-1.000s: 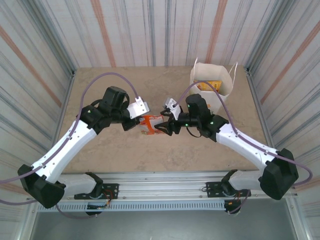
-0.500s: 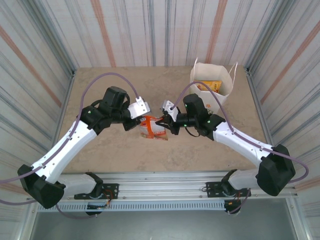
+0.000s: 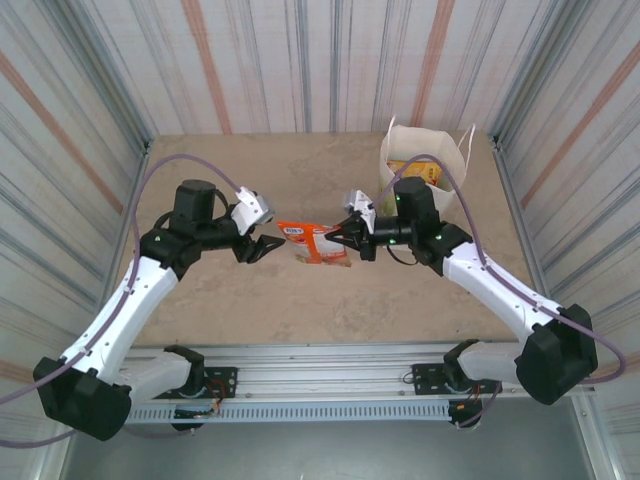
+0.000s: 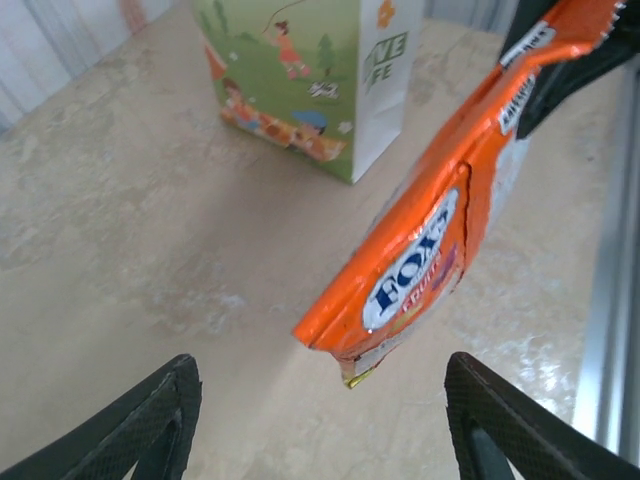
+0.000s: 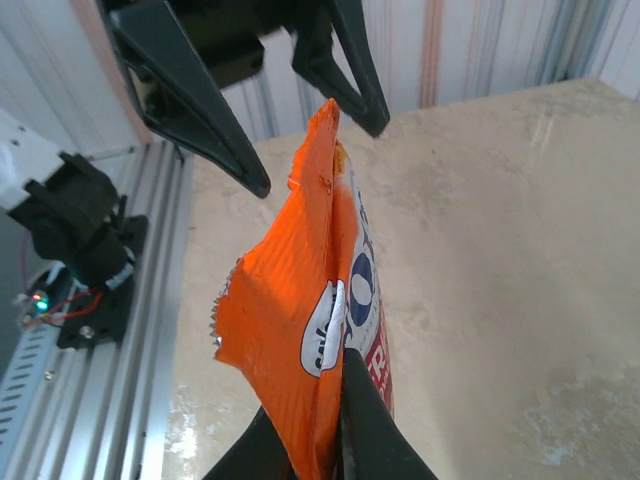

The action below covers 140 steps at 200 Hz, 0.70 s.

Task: Place the snacks into the paper bag

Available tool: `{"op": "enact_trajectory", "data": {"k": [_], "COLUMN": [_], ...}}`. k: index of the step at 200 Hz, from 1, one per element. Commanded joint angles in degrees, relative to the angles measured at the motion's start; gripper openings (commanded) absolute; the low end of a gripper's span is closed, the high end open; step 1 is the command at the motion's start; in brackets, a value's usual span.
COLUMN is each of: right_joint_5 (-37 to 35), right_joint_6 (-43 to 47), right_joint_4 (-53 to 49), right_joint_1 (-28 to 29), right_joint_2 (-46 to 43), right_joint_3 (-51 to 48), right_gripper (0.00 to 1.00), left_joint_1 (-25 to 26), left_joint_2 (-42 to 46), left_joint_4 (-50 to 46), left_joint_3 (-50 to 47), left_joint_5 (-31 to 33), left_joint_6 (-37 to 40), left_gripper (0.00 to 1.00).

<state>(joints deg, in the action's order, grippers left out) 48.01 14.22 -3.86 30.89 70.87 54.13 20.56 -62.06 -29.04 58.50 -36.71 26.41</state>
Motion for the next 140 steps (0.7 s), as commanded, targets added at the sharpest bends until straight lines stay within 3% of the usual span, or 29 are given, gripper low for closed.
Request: {"op": "enact_trajectory", "data": {"k": [1, 24, 73, 107, 118, 140], "right_joint_5": [8.3, 10.3, 13.3, 12.3, 11.6, 10.2], "right_joint_6": [1.0, -0.7, -3.3, -4.0, -4.0, -3.8], "right_joint_4": [3.6, 5.2, 8.1, 8.7, 8.7, 8.9], "right_joint_1": [-1.2, -1.6, -1.6, -1.7, -1.8, -1.9], "right_joint_2": [-1.9, -1.4, 0.2, 0.1, -0.1, -0.2], "right_joint_3": [-0.1, 0.5, 1.3, 0.9, 0.4, -2.2], "right_gripper": [0.03, 0.03, 0.04, 0.07, 0.13, 0.34], "left_joint_1": [-0.4, -0.2, 0.9, 1.1, 1.1, 1.1], "left_joint_2": [-0.3, -1.0, -2.5, -3.3, -3.3, -3.4], "left_joint_4": [3.2, 4.9, 6.4, 5.4, 5.6, 6.0], "left_joint_3": [-0.6, -1.1, -0.9, 0.4, 0.6, 1.3], "left_joint_5": [-11.3, -15.1, -15.6, -18.9, -19.4, -20.3], "left_joint_6": [-1.4, -0.3, 1.1, 0.9, 0.3, -0.8], "left_gripper": [0.68, 0.64, 0.53, 0.19, 0.12, 0.05]}}
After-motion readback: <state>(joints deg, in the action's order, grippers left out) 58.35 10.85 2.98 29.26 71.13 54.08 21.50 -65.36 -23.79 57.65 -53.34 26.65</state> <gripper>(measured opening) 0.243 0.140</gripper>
